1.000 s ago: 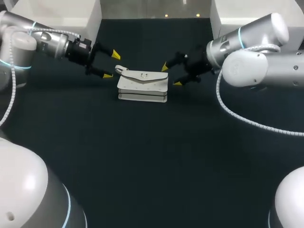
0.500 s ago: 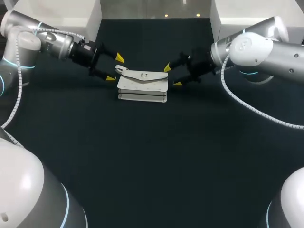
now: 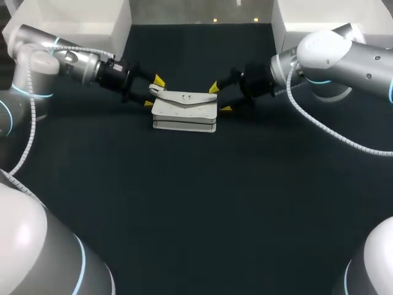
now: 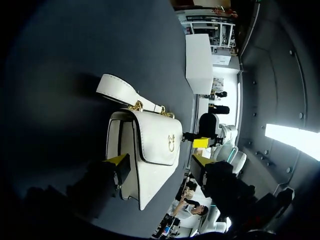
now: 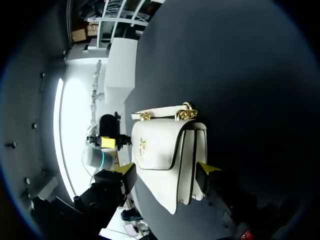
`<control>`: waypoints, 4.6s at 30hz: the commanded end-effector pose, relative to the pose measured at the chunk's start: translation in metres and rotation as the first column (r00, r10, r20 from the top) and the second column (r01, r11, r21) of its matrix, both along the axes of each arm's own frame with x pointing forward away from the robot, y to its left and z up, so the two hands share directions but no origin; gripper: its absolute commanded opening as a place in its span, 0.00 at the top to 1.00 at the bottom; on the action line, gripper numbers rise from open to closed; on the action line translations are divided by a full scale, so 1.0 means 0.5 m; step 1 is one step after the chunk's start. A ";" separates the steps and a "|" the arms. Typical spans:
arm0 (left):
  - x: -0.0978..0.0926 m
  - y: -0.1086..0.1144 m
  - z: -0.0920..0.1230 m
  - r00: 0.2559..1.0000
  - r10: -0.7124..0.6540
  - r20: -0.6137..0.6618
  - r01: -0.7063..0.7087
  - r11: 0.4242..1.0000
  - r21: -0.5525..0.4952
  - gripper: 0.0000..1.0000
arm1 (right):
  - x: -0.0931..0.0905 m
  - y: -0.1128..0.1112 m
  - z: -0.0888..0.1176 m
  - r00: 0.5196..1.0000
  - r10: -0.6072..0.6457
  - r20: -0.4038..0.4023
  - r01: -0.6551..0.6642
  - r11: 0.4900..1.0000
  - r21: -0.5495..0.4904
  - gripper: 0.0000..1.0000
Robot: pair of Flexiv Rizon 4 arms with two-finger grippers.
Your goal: Pick up the bag, open it, inspect its contents, close it, and place it on the opposite side
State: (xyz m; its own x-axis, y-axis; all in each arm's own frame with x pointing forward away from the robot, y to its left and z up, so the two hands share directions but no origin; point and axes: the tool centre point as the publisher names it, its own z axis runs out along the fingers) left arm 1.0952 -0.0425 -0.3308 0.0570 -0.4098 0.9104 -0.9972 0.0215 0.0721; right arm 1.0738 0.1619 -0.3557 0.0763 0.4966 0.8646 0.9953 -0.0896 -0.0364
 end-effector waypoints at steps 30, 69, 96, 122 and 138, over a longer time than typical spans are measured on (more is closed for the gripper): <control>0.016 -0.012 -0.052 0.997 0.072 0.005 -0.072 0.997 -0.017 0.75 | 0.003 0.038 -0.036 0.988 0.121 -0.097 -0.115 0.991 0.071 0.62; -0.014 0.000 -0.033 0.991 0.121 0.061 -0.120 0.993 -0.022 0.16 | 0.003 0.018 -0.011 0.995 -0.077 -0.067 0.083 0.993 0.081 0.11; -0.113 0.007 -0.024 0.987 0.163 -0.007 -0.162 0.983 0.083 0.67 | -0.005 -0.117 0.028 0.985 -0.171 -0.003 0.170 0.984 -0.055 0.00; -0.070 0.016 -0.060 0.986 0.162 -0.041 -0.158 0.984 0.083 1.00 | -0.015 -0.173 0.048 0.998 -0.064 0.028 0.067 0.988 -0.137 0.00; -0.077 0.035 -0.052 0.988 0.155 -0.021 -0.153 0.985 0.075 0.63 | -0.015 -0.214 0.064 0.996 -0.070 0.048 0.078 0.983 -0.168 0.00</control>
State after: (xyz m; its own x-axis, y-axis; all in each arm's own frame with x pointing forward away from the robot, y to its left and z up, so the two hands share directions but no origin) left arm 1.0528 -0.0250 -0.3538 0.1498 -0.4664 0.8718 -0.9851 -0.1453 0.0915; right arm 1.0678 0.0540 -0.3242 0.0822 0.6267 0.7749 0.9866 -0.1614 0.0259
